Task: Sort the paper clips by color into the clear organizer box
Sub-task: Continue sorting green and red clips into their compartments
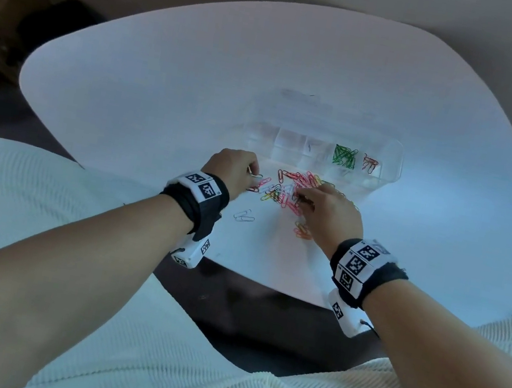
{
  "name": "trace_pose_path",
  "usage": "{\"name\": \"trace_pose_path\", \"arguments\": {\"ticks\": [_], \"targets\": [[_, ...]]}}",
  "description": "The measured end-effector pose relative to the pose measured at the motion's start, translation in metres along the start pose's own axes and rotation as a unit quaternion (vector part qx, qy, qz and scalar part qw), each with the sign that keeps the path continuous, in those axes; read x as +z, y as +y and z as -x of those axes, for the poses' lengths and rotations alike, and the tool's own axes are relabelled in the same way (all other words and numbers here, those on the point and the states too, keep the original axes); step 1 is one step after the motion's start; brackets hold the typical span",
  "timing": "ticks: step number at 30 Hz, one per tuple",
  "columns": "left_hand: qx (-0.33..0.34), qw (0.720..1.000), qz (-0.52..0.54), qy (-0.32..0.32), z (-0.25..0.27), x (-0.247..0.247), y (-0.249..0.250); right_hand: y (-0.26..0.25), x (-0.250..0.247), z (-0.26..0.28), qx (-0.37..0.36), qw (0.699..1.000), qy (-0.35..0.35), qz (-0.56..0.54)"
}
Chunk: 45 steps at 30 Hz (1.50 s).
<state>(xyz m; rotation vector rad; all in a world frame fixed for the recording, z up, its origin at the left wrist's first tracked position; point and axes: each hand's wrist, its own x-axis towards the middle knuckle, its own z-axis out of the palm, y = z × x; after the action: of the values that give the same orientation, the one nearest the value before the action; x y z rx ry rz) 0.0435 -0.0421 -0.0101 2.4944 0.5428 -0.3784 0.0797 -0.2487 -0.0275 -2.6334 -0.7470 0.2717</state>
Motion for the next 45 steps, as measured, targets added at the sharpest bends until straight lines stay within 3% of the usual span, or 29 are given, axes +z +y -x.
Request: {"name": "trace_pose_path", "arguments": {"ticks": [10,18,25,31,34,39,45], "targets": [[0.029,0.999,-0.035,-0.005,-0.003,0.005,-0.005,0.011,-0.009,-0.012,0.112,0.989,-0.006,-0.095],[-0.011,1.000,0.006,0.001,-0.002,0.006,-0.003,0.023,-0.025,-0.019,0.240,0.911,0.006,-0.336],[0.042,0.999,-0.035,0.000,-0.010,0.001,-0.002,0.026,-0.034,-0.015,0.280,0.870,-0.032,-0.404],[0.049,0.997,-0.056,-0.012,-0.013,0.003,0.002,0.029,-0.034,-0.017,0.309,0.836,-0.064,-0.449],[0.053,0.996,-0.072,-0.013,-0.013,0.003,0.004,0.027,-0.036,-0.016,0.304,0.840,-0.057,-0.446],[0.058,0.994,-0.092,-0.024,-0.013,0.002,0.007,0.026,-0.037,-0.015,0.254,0.883,-0.011,-0.393],[0.044,0.995,-0.087,-0.026,-0.011,0.003,0.005,0.026,-0.035,-0.018,0.266,0.857,-0.006,-0.441]]}}
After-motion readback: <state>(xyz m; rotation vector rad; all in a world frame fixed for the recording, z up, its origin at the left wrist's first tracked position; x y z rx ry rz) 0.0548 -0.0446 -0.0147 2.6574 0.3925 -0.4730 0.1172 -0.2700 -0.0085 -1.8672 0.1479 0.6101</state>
